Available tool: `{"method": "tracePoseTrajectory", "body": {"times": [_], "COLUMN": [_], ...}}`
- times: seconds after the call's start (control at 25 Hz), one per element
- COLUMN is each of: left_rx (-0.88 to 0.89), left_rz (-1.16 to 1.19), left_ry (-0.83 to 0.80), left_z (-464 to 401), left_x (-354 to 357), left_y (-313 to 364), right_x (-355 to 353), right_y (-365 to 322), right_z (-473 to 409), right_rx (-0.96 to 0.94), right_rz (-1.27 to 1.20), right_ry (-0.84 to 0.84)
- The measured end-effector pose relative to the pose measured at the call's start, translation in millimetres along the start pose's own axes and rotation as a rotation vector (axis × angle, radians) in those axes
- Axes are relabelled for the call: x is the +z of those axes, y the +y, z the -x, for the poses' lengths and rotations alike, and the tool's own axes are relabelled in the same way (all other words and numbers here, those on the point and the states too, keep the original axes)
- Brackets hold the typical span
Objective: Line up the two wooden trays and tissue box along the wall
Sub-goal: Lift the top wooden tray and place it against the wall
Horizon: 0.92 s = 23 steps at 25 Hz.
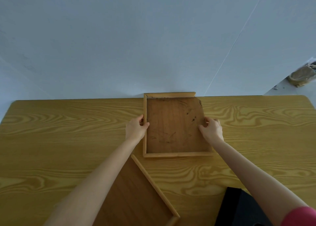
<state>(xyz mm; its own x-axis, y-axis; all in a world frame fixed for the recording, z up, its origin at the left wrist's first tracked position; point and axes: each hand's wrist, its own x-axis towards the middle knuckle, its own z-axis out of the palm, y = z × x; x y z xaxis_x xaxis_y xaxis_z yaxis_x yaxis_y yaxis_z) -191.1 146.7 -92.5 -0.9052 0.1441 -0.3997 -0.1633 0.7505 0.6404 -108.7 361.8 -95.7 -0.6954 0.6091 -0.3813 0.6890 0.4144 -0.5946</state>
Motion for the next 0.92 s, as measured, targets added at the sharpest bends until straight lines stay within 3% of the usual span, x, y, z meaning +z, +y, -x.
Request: {"method": "tracePoseTrajectory", "body": {"times": [0.32, 0.52, 0.68, 0.92], "left_rx": [0.000, 0.034, 0.082, 0.094], "left_rz": [0.019, -0.045, -0.114, -0.170], "left_ry": [-0.002, -0.109, -0.150, -0.149], "left_z": [-2, 1, 17, 57], "left_x": [5, -4, -19, -49], "left_y": [3, 4, -2, -39], "right_x": [-6, 0, 3, 12], "right_y": [5, 3, -6, -24], "right_z": [-5, 7, 33, 103], "right_rx": [-0.018, -0.081, -0.191, -0.394], "right_rz": [0.019, 0.152, 0.242, 0.150], "right_ry": [-0.019, -0.078, -0.094, -0.130]}}
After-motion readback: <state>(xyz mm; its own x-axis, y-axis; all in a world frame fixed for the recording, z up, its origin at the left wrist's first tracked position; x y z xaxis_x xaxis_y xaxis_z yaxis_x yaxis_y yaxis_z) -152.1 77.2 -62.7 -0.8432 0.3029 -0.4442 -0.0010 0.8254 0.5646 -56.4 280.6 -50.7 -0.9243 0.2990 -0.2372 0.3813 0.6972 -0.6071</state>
